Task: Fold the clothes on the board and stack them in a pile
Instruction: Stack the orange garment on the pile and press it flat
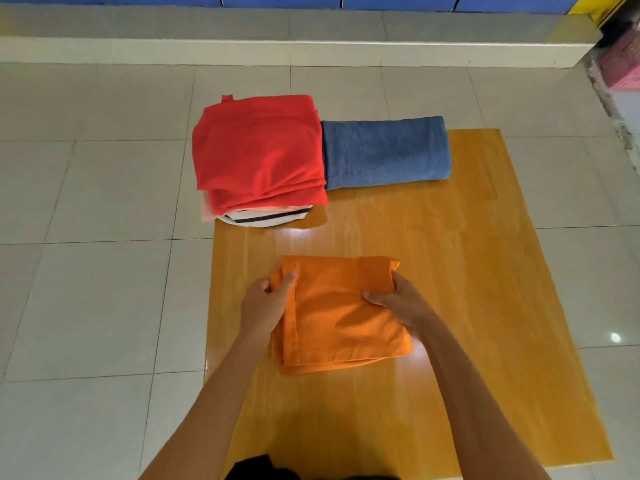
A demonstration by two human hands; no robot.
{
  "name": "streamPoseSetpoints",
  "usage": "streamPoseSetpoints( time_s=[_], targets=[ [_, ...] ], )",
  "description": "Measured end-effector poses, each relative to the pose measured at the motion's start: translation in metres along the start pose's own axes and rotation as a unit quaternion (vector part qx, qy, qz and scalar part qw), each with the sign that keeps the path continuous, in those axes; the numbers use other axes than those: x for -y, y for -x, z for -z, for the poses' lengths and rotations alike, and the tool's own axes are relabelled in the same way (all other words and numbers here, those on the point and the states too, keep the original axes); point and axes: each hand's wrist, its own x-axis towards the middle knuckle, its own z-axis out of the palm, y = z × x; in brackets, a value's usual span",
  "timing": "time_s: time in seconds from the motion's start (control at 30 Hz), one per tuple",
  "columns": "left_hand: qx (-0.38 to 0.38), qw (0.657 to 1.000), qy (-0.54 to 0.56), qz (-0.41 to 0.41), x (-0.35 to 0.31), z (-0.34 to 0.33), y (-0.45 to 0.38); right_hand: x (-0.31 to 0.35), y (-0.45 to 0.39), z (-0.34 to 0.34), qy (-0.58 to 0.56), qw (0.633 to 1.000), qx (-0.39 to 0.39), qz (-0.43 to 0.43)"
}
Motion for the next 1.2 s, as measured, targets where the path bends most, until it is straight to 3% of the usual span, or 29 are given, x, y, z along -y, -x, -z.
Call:
streamPoseSetpoints(
  time_s=[0.07, 0.2, 0.43, 0.63, 0.83, 1.0, 1.13, 1.2],
  targets=[
    [-0.023, 0.999, -0.016, -0.018, -0.005, -0.002, -0.004, 0.005, 0.002, -0.007, 0.004, 1.000, 0.008, 0.002],
    [0.015, 1.000, 0.002, -0.025, -0.003, 0.003, -0.012, 0.007, 0.007, -0.015, -0.005, 1.000, -0.016, 0.006],
    [0.038, 0.981, 0.176, -0.070, -0.017, 0.042, 0.000, 0.039, 0.019, -0.023, -0.052, 0.997, -0.018, 0.062],
    [-0.049, 0.952, 0.233, -0.193, -0.095, 0.098, -0.002, 0.145, 0.015, -0.045, -0.034, 0.987, 0.011, 0.159],
    [-0.146, 0.927, 0.242, -0.247, -0.182, 0.151, -0.043, 0.260, -0.018, -0.079, -0.008, 0.974, -0.014, 0.228],
    [-0.219, 0.928, 0.207, -0.219, -0.225, 0.162, -0.106, 0.307, -0.081, -0.103, -0.021, 0.980, -0.029, 0.194],
    [-0.186, 0.972, 0.058, -0.131, -0.210, 0.141, -0.156, 0.286, -0.126, -0.111, 0.041, 0.984, -0.088, 0.149],
    [-0.175, 0.978, 0.044, -0.106, -0.197, 0.130, -0.169, 0.274, -0.137, -0.112, 0.046, 0.982, -0.109, 0.146]
  ],
)
